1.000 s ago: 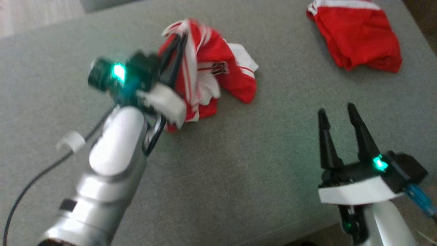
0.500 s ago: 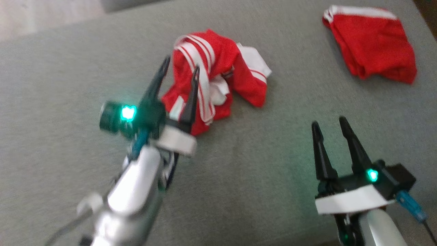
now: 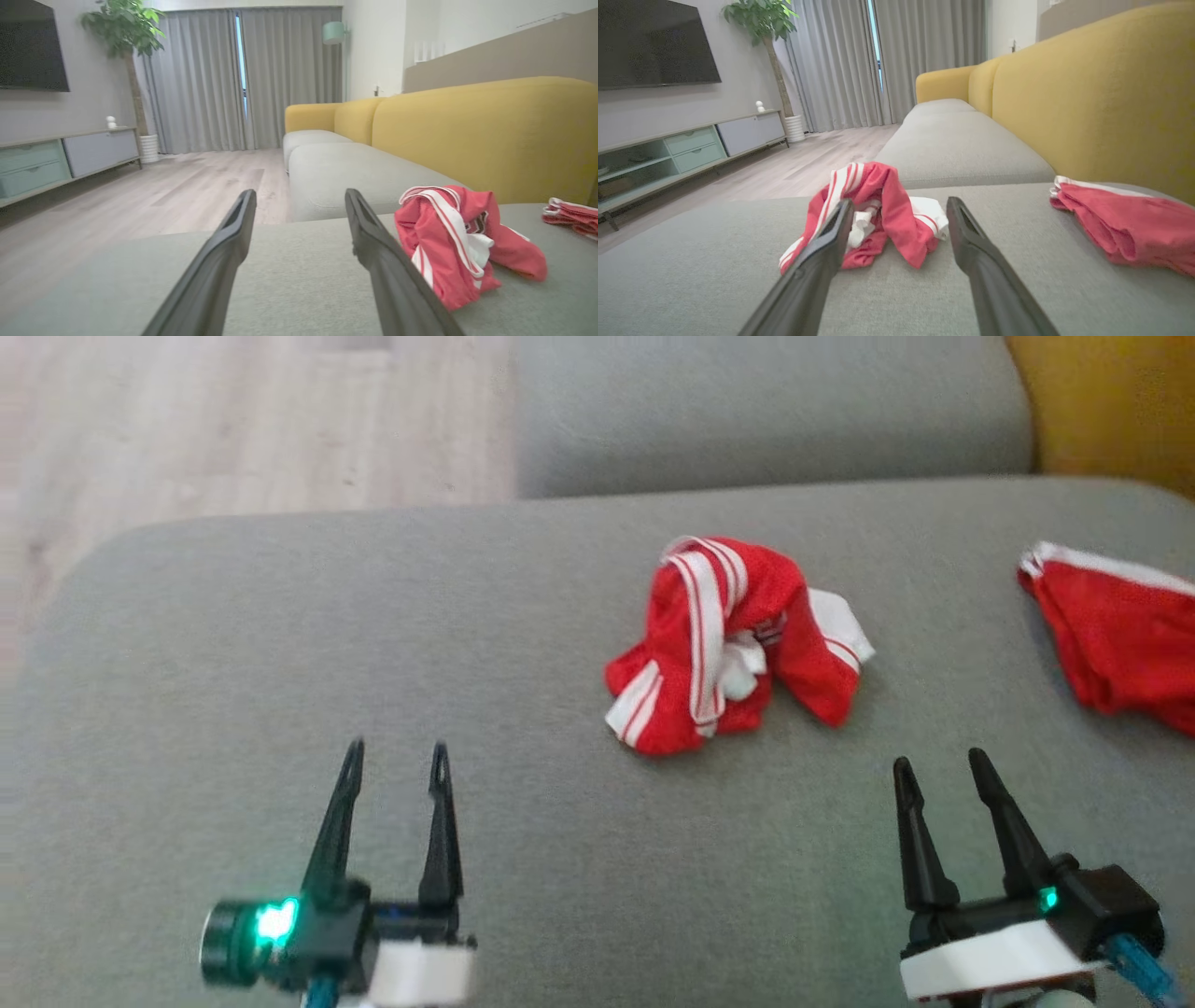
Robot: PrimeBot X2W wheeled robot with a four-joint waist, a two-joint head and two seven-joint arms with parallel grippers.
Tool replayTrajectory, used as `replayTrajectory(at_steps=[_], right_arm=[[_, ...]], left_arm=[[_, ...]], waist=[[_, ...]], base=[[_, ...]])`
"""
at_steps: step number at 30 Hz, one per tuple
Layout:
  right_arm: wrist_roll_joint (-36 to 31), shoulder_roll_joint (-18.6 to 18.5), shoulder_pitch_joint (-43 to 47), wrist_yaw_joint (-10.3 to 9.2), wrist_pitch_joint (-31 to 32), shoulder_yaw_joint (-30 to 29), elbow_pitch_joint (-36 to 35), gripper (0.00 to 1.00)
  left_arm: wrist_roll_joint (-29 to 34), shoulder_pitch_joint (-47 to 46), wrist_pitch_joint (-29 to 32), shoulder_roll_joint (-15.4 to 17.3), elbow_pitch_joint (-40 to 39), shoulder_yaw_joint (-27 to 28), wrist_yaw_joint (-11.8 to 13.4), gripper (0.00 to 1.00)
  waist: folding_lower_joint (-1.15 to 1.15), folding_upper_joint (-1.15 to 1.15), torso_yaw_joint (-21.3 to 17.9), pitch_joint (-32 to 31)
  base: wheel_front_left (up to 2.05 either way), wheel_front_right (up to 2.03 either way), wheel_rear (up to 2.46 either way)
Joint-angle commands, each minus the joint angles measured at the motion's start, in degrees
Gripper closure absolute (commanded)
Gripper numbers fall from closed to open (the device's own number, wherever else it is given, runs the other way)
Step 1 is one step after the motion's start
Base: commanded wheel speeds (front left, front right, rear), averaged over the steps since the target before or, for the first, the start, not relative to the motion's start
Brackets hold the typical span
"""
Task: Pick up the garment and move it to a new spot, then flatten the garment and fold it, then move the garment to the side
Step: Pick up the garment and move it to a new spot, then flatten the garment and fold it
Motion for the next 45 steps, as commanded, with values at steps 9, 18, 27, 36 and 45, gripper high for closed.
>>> replayTrajectory(at_steps=[9,18,27,36,45], right_arm=[[0.85,-0.17,3.37,-0.05,-0.22,-0.04,-1.70,0.00],[1.78,-0.17,3.86,-0.05,-0.22,0.29,-0.72,0.00],[1.73,-0.16,4.06,-0.05,-0.22,0.88,-0.34,0.00],[1.45,-0.16,3.92,-0.05,-0.22,1.65,-0.14,0.00],[1.54,-0.16,2.60,-0.05,-0.22,2.23,-1.87,0.00]], left_arm=[[4.62,8.21,-0.30,0.45,-3.67,0.45,0.83,0.00],[3.99,8.03,-0.30,-0.18,-2.89,0.78,0.57,0.00],[4.14,8.25,-0.30,-0.42,-2.05,1.15,0.18,0.00],[4.53,8.02,-0.30,-0.55,-1.15,1.15,-0.33,0.00],[5.16,5.49,-0.30,-0.50,1.06,0.31,-1.72,0.00]], waist=[[0.02,0.00,4.53,-4.15],[0.02,0.00,3.90,-5.00],[0.02,0.00,2.98,-5.53],[0.02,0.00,2.03,-5.28],[0.02,0.00,-1.49,-2.45]], base=[[0.00,0.00,0.00],[0.00,0.00,0.00],[0.00,0.00,0.00],[0.00,0.00,0.00],[0.00,0.00,0.00]])
